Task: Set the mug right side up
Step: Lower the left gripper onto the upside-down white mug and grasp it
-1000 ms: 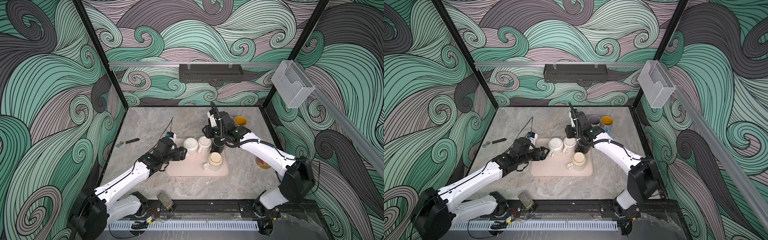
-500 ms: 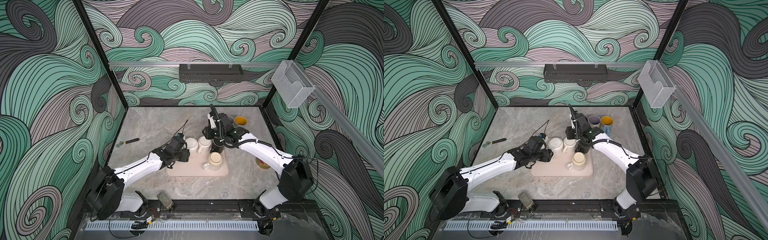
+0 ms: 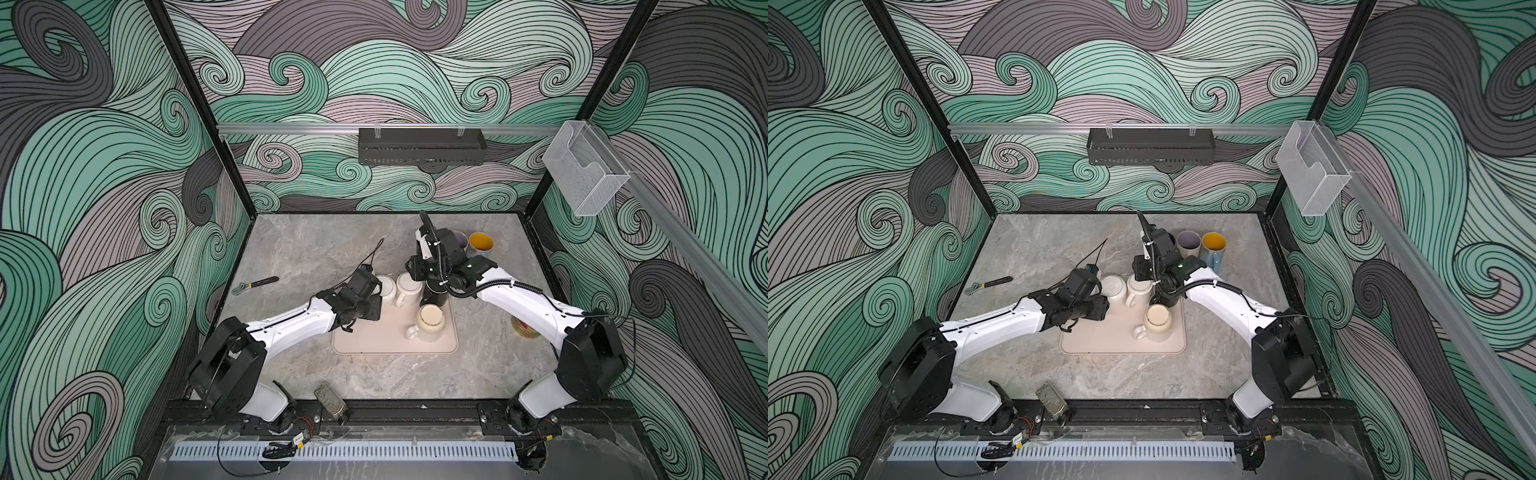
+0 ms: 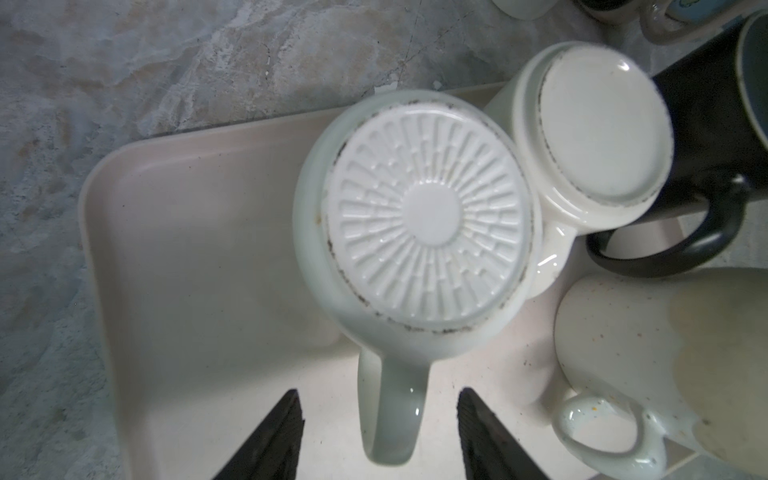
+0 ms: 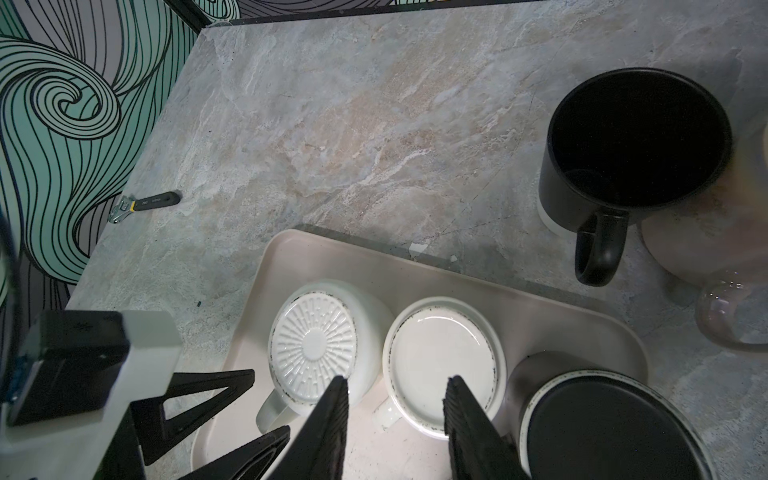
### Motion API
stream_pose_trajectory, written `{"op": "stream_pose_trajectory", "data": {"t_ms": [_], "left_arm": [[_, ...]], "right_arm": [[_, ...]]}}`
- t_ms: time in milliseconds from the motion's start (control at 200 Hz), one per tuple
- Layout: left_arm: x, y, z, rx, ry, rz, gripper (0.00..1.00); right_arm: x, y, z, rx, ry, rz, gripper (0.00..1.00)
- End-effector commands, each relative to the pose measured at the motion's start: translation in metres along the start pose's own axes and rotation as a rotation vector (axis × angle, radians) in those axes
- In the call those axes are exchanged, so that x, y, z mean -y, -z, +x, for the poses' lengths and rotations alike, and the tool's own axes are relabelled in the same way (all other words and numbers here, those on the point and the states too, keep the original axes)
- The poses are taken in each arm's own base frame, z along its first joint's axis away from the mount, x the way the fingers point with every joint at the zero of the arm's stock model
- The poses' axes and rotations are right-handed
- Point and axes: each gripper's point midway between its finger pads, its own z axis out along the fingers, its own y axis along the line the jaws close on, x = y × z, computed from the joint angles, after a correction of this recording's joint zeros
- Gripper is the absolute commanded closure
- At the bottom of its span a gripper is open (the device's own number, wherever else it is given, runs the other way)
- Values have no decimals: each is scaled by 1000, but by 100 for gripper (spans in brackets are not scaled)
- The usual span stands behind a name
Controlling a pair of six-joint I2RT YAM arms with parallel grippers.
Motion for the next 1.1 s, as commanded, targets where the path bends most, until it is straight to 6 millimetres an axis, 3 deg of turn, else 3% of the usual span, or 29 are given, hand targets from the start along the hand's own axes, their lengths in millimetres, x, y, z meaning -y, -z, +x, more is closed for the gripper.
{"op": "stream_pose_trajectory", "data": {"t_ms": [0,716,1096], "left_arm": [[1,-3,-5,-5,-26,-35,39],[2,-16,-9,-18,-35,-82,47],[4,-21,-13,-34,-53,-120,56]], "right_arm": [[4,-6,4,-4,-10,15,60],[10,-11,13,-21,-18,20,60],[9,-19,20,-46,-24,4,61]]}}
